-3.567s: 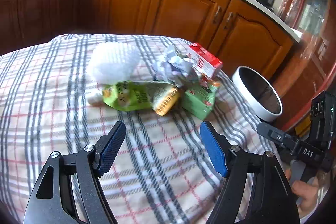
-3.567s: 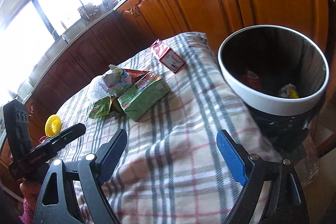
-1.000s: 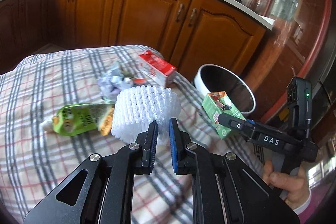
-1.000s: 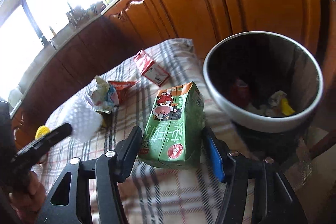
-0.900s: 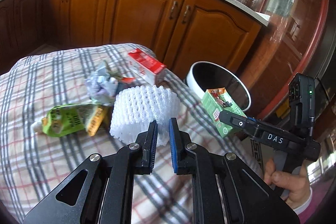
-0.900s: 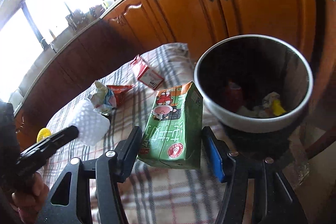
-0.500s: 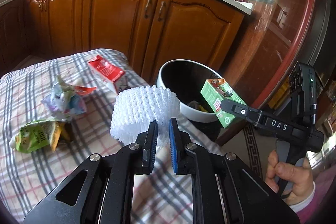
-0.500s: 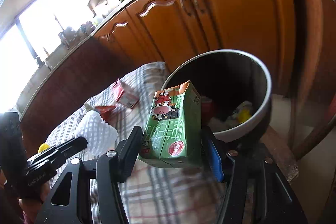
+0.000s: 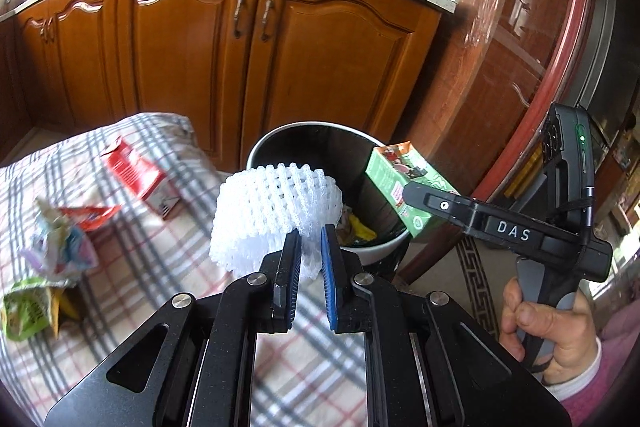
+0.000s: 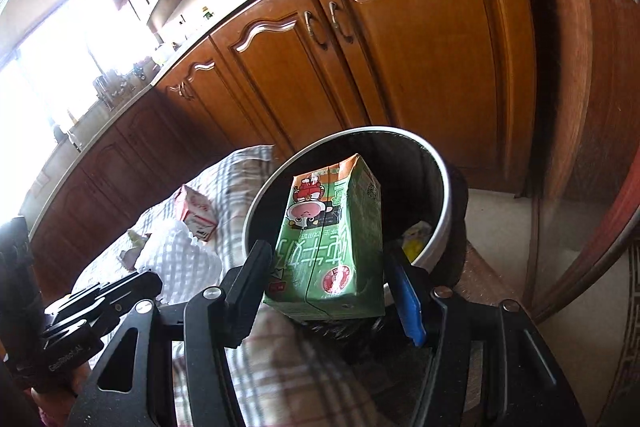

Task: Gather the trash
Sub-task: 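Carry both items over the bin and open both tools to drop them, then move both tools back over the table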

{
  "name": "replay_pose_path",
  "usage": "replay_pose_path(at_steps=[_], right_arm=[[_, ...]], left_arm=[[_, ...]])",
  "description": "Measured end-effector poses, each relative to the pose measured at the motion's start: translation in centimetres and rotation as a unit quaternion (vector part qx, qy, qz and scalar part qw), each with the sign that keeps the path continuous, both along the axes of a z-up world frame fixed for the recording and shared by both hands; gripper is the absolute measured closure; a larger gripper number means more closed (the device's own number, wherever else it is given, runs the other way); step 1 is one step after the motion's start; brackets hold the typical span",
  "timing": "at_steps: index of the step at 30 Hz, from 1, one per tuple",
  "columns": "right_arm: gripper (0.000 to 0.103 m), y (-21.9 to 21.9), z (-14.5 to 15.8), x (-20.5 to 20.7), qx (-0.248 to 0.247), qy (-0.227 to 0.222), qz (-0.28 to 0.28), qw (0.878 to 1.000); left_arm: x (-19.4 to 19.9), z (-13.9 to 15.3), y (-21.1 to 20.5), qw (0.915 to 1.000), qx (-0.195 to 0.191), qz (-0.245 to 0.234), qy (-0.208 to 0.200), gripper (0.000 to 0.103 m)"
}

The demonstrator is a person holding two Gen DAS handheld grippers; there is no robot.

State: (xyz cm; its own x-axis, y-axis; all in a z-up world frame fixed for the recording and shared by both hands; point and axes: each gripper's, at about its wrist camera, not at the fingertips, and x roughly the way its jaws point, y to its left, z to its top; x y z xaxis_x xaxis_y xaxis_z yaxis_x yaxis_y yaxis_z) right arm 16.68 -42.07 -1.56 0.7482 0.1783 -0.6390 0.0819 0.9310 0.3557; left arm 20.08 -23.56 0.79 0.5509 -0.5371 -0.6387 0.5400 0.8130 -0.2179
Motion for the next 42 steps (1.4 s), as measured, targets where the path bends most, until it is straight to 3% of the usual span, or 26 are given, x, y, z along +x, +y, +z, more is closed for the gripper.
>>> replay_pose_path(at_steps=[10, 26, 27, 29, 30, 31, 35, 38, 42], right_arm=[[0.044, -1.4, 0.0, 2.0, -0.019, 0.010, 0.001, 1.000], [0.044, -2.3, -1.2, 4.2, -0.029, 0.032, 0.009, 0.999], [0.044, -2.4, -1.2, 4.3, -0.029, 0.033, 0.009, 0.999], [0.044, -2.6, -1.2, 4.5, -0.026, 0.035, 0.008, 0.999], [0.042, -2.7, -1.2, 4.6, -0.024, 0.037, 0.008, 0.999], [0.042, -2.8, -1.2, 4.7, -0.020, 0.040, 0.008, 0.999], [0.037, -3.0, -1.0, 4.4, -0.012, 0.039, 0.006, 0.999], [0.031, -2.9, -0.6, 3.7, -0.002, 0.030, 0.002, 1.000], [0.020, -2.1, -0.2, 2.0, 0.014, 0.014, 0.006, 1.000]], left_arm=[[2.4, -0.3, -3.5, 0.9996, 0.015, -0.024, 0.005, 0.094], [4.5, -1.7, -5.8, 0.9989, 0.033, -0.024, 0.026, 0.093], [4.7, -1.7, -6.0, 0.9988, 0.032, -0.024, 0.027, 0.091], [4.8, -1.8, -6.2, 0.9988, 0.031, -0.022, 0.031, 0.077], [4.7, -1.7, -6.1, 0.9990, 0.031, -0.015, 0.029, 0.059], [4.7, -1.5, -6.1, 0.9992, 0.028, -0.012, 0.025, 0.051], [4.1, -1.2, -5.3, 0.9995, 0.024, -0.011, 0.019, 0.050], [3.4, -1.4, -4.0, 0.9996, 0.020, 0.000, 0.021, 0.042], [2.1, -1.9, -1.4, 0.9993, 0.010, 0.017, 0.031, 0.040]])
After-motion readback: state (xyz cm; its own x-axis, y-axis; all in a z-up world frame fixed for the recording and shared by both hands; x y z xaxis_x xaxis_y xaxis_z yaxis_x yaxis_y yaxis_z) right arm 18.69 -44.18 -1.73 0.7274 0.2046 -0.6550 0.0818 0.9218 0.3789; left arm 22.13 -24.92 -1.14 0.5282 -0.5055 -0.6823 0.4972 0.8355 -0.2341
